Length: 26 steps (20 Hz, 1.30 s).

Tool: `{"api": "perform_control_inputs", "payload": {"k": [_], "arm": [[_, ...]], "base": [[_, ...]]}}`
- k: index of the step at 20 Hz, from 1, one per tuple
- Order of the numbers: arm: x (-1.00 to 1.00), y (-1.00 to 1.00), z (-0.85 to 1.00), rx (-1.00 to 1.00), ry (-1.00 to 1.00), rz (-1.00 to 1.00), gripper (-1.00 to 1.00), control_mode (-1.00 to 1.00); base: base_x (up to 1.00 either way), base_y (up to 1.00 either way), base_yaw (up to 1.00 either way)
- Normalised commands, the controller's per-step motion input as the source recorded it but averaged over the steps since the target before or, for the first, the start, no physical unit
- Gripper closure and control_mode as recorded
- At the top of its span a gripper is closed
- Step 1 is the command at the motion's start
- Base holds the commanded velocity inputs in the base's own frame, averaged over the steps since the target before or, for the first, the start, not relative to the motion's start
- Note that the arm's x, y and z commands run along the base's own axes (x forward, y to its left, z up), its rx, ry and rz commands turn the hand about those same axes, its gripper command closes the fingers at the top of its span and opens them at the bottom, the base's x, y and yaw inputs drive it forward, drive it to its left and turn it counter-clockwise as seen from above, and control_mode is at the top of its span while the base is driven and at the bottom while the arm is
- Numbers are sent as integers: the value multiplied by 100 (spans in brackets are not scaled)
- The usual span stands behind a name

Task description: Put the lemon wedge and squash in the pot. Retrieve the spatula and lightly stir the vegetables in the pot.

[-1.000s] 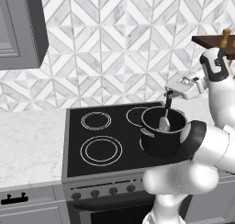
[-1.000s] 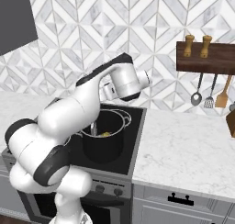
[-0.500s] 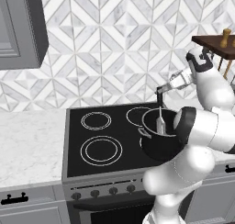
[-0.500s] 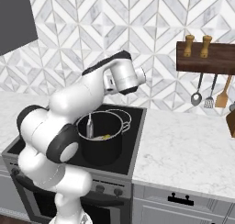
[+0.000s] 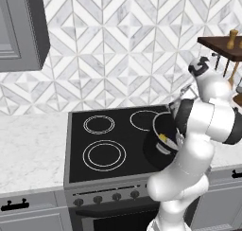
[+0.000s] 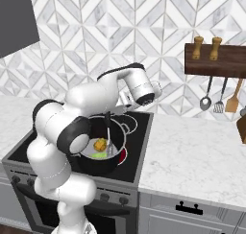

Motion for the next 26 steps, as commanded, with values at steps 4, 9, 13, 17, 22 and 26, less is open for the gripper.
{"api": "perform_control_inputs", "payload": {"k": [4, 9, 13, 17, 22, 26], "arm": [[23, 1, -49, 6, -1, 17, 100, -100], [78, 10, -2, 15, -8, 12, 100, -100], [56, 5, 9, 20, -16, 12, 100, -100], [-4, 0, 0, 11, -22, 13, 100, -100], [-1, 2, 10, 8, -31, 12, 100, -100], [-20, 36, 53, 18, -30, 18, 100, -100]], "base": [[0, 0, 0], [0, 0, 0], [0, 0, 0], [0, 0, 0], [0, 0, 0], [0, 0, 0]]}}
